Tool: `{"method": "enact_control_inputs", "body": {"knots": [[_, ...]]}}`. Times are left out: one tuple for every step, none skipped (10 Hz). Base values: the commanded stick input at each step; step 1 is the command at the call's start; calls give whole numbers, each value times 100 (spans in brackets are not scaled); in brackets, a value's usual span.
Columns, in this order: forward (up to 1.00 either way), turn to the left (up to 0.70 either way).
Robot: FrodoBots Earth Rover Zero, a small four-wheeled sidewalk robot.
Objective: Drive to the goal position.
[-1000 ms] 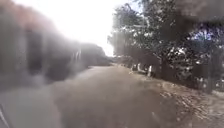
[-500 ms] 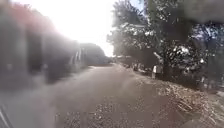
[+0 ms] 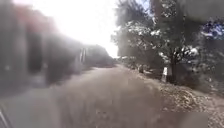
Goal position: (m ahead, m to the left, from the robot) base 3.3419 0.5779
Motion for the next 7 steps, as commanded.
{"method": "enact_control_inputs", "body": {"knots": [[100, 0], [100, 0], [100, -6], [100, -16], [100, -26], [100, 0], [100, 0]]}}
